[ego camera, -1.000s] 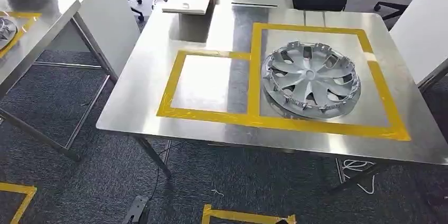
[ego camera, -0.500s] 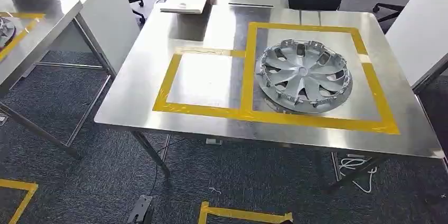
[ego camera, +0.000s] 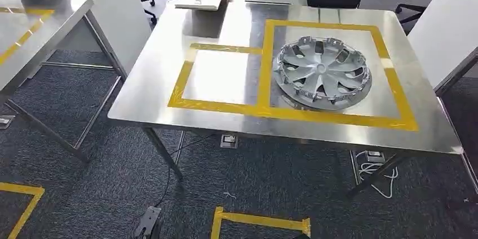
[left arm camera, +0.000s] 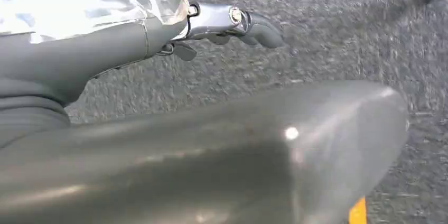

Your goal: Take the parts from the cabinet and place them on the table.

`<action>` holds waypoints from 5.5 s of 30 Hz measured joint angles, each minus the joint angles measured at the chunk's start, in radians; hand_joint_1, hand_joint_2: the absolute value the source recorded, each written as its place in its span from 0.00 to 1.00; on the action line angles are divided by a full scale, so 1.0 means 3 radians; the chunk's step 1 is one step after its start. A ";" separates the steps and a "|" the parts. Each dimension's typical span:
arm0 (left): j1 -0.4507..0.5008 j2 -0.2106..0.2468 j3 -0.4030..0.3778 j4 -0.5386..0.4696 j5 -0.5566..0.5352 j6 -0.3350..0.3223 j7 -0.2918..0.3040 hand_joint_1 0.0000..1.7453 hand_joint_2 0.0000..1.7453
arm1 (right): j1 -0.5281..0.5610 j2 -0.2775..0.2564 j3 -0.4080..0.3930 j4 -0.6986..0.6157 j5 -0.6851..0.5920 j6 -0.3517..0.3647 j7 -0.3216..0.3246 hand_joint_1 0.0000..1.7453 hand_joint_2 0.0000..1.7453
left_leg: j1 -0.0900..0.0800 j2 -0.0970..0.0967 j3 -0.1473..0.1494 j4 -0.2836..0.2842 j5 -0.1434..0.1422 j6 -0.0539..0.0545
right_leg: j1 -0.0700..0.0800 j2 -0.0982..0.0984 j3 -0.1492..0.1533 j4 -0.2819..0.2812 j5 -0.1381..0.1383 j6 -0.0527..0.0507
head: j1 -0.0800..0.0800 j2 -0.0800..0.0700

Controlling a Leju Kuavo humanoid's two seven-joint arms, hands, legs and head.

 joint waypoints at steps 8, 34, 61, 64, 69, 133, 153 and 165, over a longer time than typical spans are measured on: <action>-0.0002 -0.0041 -0.0017 0.0000 0.0010 0.0015 0.0000 0.00 0.00 | 0.0003 -0.0042 0.0023 -0.0001 -0.0015 -0.0013 0.0000 0.00 0.00 | -0.0017 -0.0001 -0.0384 0.0022 0.0303 -0.0017 | -0.0001 0.0004 0.0095 0.0582 -0.0439 0.0082 | 0.0019 0.0000; 0.0005 -0.0017 -0.0018 0.0027 0.0120 0.0012 -0.0050 0.00 0.00 | -0.0023 -0.0059 0.0252 -0.0015 -0.0139 -0.0020 0.0022 0.00 0.00 | -0.0027 -0.0006 -0.0128 -0.0014 0.0111 0.0023 | 0.0004 0.0004 -0.0172 0.0629 -0.0587 -0.0077 | 0.0003 0.0000; 0.0085 -0.0026 -0.0065 -0.0006 0.0159 0.0090 -0.0080 0.00 0.00 | 0.0020 -0.0095 0.0571 -0.0061 -0.0362 -0.0065 0.0071 0.00 0.00 | 0.0022 -0.0015 0.0053 -0.0016 -0.0035 -0.0033 | 0.0002 0.0001 0.0097 -0.0051 -0.0037 0.0019 | -0.0015 0.0000; 0.0077 -0.0027 -0.0066 -0.0013 0.0161 0.0092 -0.0080 0.00 0.00 | 0.0021 -0.0097 0.0573 -0.0061 -0.0362 -0.0069 0.0072 0.00 0.00 | -0.0007 -0.0012 -0.0073 -0.0031 0.0077 0.0019 | 0.0011 0.0005 -0.0128 0.0482 -0.0514 -0.0079 | 0.0000 0.0000; 0.0079 -0.0041 -0.0069 -0.0014 0.0159 0.0091 -0.0080 0.00 0.00 | 0.0027 -0.0109 0.0576 -0.0061 -0.0411 -0.0079 0.0076 0.00 0.00 | -0.0023 -0.0004 -0.0318 0.0031 0.0240 -0.0001 | 0.0003 0.0004 0.0112 0.0624 -0.0435 0.0084 | -0.0001 0.0000; 0.0107 -0.0029 -0.0069 -0.0039 0.0203 0.0150 -0.0097 0.00 0.00 | 0.0013 -0.0137 0.1031 -0.0154 -0.0785 -0.0239 0.0202 0.00 1.00 | -0.0001 -0.0030 -0.0261 0.0200 0.0060 -0.0091 | -0.0078 0.0035 0.0309 -0.0005 -0.0354 0.0118 | 0.0024 0.0000; 0.0166 0.0005 -0.0285 -0.0025 0.0031 0.0123 -0.0079 0.00 0.00 | 0.0261 -0.0064 0.1034 -0.0019 -0.1193 -0.0289 -0.0113 0.00 1.00 | 0.0035 -0.0031 -0.0290 0.0176 0.0114 -0.0148 | -0.0032 0.0030 0.0260 0.0003 -0.0324 0.0036 | 0.0006 0.0000; 0.0131 0.0052 -0.0291 0.0051 0.0155 0.0193 -0.0104 0.00 0.00 | 0.0156 -0.0039 0.1034 0.0064 -0.1151 -0.0179 -0.0127 0.00 1.00 | 0.0035 -0.0031 -0.0290 0.0177 0.0120 -0.0154 | -0.0033 0.0030 0.0259 0.0004 -0.0321 0.0035 | 0.0006 0.0000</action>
